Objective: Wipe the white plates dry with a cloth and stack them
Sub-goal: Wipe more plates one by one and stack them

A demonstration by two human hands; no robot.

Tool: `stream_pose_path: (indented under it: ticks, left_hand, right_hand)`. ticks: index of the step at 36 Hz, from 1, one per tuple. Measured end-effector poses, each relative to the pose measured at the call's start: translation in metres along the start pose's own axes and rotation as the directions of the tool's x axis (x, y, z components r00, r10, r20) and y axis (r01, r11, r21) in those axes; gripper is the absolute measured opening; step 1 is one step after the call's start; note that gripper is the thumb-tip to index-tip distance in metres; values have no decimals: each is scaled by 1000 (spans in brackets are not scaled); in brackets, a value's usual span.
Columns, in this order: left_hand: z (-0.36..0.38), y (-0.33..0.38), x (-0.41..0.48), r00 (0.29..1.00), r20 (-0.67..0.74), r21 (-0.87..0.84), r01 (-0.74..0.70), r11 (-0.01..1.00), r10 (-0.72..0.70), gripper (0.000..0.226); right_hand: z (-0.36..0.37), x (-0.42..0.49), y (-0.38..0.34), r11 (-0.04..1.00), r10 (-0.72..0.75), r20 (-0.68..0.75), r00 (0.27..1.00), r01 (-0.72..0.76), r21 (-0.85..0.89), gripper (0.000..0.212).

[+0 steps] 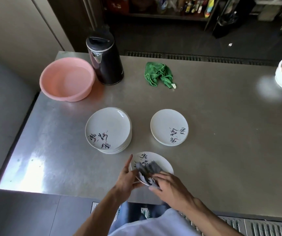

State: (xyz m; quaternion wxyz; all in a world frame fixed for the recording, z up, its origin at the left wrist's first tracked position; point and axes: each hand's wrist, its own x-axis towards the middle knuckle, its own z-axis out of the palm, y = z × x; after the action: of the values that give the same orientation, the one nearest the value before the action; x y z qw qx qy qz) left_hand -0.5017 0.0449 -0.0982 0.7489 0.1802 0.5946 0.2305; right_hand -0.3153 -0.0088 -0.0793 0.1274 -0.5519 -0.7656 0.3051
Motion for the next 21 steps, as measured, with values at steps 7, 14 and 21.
stream_pose_path:
  ticks: [7, 14, 21]
  left_hand:
    - [7, 11, -8, 987, 40, 159, -157, 975, 153, 32]
    - [-18, 19, 0, 770, 308, 669, -593, 448, 560, 24]
    - [-6, 27, -6, 864, 289, 548, -502, 669, 411, 25]
  right_hand:
    - [-24, 6, -3, 998, -11, -243, 970, 28, 64, 25]
    - [-58, 18, 21, 886, 308, -230, 923, -191, 422, 36]
    - [-43, 16, 28, 855, 445, -398, 802, -249, 455, 35]
